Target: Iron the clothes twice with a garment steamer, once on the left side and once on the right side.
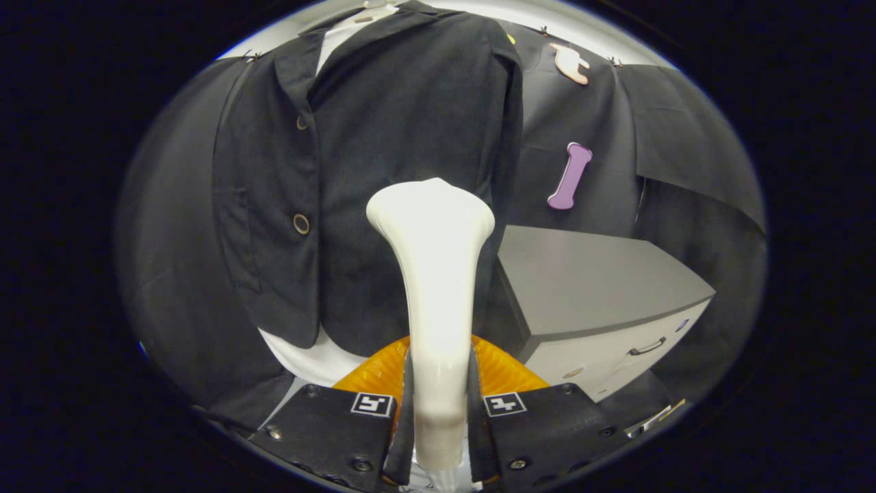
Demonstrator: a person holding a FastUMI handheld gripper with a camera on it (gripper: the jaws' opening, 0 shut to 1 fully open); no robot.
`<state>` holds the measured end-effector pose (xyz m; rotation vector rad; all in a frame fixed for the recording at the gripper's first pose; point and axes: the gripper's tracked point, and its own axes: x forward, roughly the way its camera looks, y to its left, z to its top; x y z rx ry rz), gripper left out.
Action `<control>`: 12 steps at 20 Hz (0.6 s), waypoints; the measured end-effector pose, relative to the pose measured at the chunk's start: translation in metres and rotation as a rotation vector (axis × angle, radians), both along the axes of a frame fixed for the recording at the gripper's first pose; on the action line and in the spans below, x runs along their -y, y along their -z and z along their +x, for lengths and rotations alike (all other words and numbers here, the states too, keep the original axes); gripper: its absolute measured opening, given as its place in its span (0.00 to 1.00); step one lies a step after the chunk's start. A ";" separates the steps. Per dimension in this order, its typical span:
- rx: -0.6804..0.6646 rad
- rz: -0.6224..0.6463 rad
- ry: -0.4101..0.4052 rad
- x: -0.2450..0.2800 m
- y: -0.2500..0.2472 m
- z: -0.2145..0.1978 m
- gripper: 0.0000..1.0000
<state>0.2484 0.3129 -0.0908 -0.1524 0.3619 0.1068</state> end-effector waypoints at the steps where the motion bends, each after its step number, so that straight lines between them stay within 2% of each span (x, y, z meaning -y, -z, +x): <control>1: -0.006 0.000 0.002 0.000 0.009 0.000 0.35; 12: -0.113 -0.009 0.006 0.006 0.086 -0.002 0.35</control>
